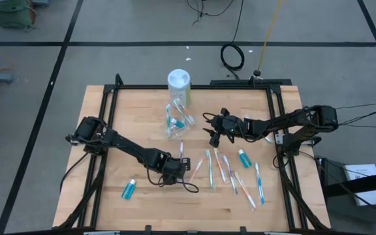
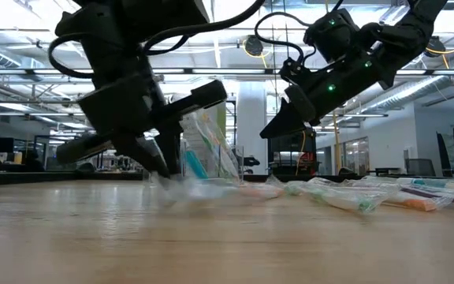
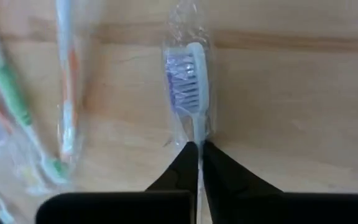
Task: Pick & Place toothbrushing station
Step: Put the violet toothbrush into the transparent organizer
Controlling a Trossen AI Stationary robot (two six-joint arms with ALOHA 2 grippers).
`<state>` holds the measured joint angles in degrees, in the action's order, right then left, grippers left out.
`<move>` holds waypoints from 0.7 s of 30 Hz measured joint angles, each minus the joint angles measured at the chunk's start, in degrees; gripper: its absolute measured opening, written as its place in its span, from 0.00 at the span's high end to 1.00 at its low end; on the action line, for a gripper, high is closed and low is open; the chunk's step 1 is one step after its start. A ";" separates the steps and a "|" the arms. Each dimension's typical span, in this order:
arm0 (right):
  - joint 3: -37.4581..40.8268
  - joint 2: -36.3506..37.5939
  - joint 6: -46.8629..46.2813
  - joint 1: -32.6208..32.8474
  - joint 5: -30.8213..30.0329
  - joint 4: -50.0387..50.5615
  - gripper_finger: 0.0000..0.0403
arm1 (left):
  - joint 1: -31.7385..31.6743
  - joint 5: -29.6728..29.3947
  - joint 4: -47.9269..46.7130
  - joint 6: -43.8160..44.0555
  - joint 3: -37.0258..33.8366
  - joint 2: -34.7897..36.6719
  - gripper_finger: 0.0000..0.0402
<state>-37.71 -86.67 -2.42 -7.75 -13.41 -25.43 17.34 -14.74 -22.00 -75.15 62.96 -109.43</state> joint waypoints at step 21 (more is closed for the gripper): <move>0.00 0.00 0.09 0.00 -0.04 -0.02 0.58 | -4.41 -11.06 -0.44 53.48 -0.17 30.79 1.00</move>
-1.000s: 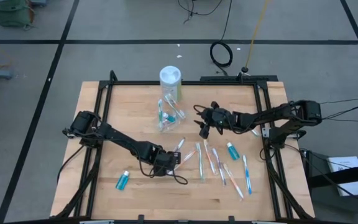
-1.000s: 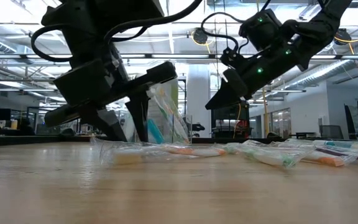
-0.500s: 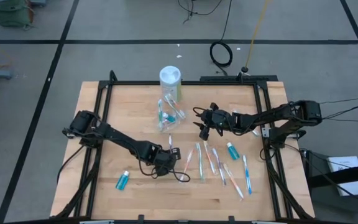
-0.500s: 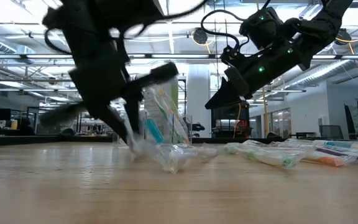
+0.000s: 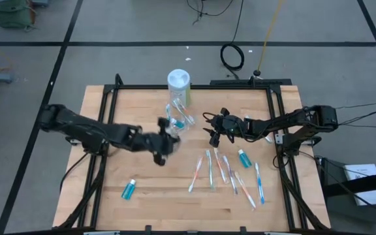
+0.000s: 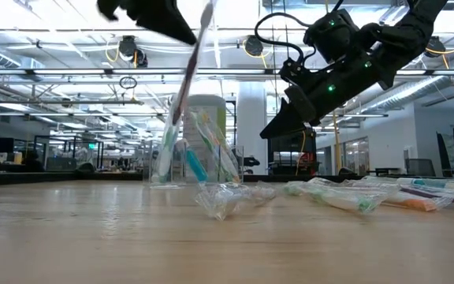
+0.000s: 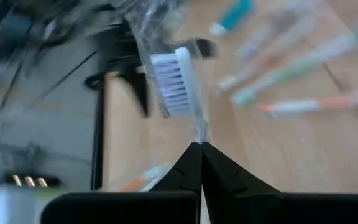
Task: Pick & Place toothbrushing station
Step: Put the violet toothbrush into the transparent organizer
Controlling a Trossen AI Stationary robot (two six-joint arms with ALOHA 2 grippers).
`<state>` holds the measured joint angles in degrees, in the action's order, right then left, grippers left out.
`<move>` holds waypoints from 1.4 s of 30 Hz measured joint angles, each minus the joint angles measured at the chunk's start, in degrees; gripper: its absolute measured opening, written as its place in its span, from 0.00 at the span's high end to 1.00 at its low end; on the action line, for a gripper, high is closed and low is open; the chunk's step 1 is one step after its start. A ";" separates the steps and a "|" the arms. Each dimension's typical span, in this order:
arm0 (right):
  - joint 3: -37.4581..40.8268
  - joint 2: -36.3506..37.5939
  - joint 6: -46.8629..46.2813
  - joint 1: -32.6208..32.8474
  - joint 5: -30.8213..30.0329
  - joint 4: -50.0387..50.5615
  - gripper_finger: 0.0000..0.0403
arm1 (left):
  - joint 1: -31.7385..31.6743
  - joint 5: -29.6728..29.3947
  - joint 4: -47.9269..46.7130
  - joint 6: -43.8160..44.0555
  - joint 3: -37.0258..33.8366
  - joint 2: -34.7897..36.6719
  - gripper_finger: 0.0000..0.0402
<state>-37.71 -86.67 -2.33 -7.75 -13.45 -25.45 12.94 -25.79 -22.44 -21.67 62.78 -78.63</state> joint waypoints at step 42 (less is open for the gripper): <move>0.00 -0.02 0.00 0.00 0.02 -3.45 0.58 | -8.43 -10.24 25.60 50.07 -30.29 4.77 0.96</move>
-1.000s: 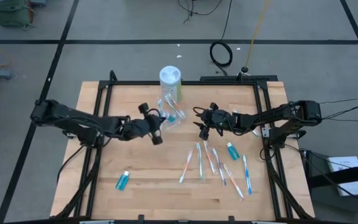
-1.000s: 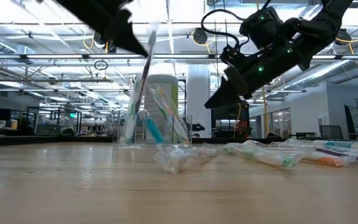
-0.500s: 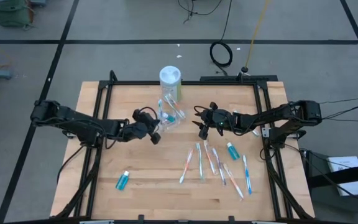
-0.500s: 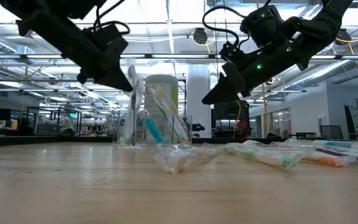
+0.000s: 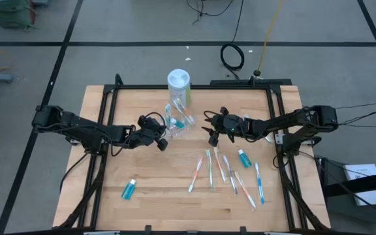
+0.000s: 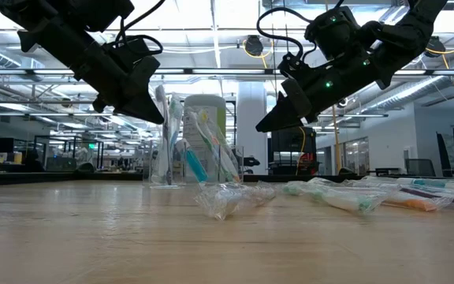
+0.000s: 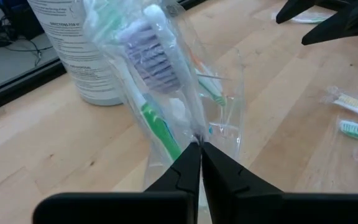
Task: Pick & Place toothbrushing station
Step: Put the violet toothbrush into the transparent organizer
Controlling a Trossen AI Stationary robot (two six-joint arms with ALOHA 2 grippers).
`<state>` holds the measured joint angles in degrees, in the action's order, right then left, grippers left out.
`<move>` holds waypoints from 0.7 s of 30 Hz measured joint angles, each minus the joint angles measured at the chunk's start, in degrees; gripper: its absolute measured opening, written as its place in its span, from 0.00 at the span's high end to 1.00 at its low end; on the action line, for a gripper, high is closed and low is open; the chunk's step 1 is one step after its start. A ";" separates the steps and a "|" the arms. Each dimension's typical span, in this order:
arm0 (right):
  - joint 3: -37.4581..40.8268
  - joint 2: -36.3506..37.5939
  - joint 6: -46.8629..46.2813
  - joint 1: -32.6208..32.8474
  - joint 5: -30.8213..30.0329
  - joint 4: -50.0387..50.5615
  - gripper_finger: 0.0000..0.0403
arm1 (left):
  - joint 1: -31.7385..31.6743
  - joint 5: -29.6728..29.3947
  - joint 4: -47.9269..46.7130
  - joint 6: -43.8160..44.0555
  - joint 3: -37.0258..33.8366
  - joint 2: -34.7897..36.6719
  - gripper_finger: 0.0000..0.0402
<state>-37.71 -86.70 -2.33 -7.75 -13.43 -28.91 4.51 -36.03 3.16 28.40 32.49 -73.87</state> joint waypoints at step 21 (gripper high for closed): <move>0.00 0.00 0.44 -0.01 0.17 0.02 0.58 | 0.00 0.17 0.11 -0.15 0.00 0.00 0.80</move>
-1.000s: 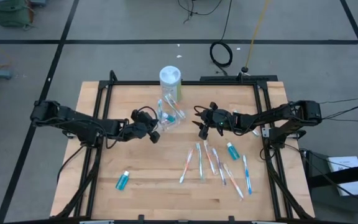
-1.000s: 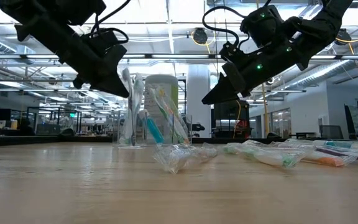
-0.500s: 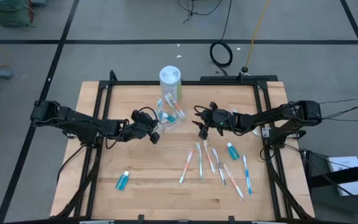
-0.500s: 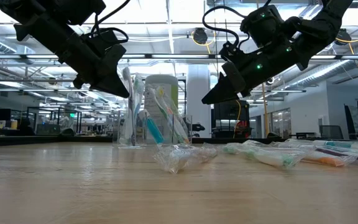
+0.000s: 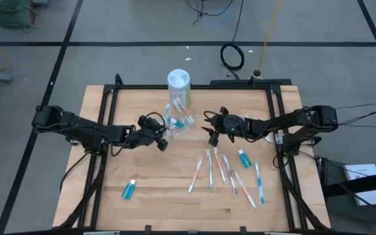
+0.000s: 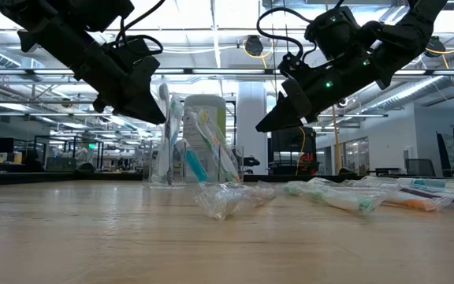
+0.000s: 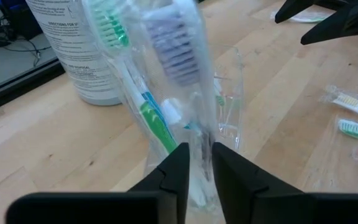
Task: Pick & Place toothbrushing station
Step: Put the violet toothbrush into the transparent organizer, then put the orange toothbrush into the transparent organizer
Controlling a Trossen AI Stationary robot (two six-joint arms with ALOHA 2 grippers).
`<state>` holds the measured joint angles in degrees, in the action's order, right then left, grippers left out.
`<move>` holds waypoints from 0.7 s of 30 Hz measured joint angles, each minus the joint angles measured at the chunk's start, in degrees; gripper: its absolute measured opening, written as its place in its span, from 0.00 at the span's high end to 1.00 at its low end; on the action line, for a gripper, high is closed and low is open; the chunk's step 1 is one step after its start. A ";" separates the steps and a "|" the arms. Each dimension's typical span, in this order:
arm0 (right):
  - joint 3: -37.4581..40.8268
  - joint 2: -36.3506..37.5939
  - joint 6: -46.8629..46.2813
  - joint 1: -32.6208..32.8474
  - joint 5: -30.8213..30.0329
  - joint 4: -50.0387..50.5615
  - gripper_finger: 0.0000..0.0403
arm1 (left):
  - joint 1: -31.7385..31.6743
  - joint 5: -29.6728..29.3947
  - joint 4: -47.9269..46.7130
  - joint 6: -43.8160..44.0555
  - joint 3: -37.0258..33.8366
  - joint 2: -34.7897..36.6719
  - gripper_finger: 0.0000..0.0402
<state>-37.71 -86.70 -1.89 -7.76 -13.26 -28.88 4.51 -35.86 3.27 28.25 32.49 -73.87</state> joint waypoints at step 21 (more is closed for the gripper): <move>0.00 0.00 4.76 4.62 3.04 0.04 0.42 | 0.10 6.64 19.78 -11.90 0.02 0.00 0.74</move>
<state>-37.71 -86.70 2.87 -3.14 -10.22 -28.84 4.61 -29.22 23.05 16.35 32.51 -73.87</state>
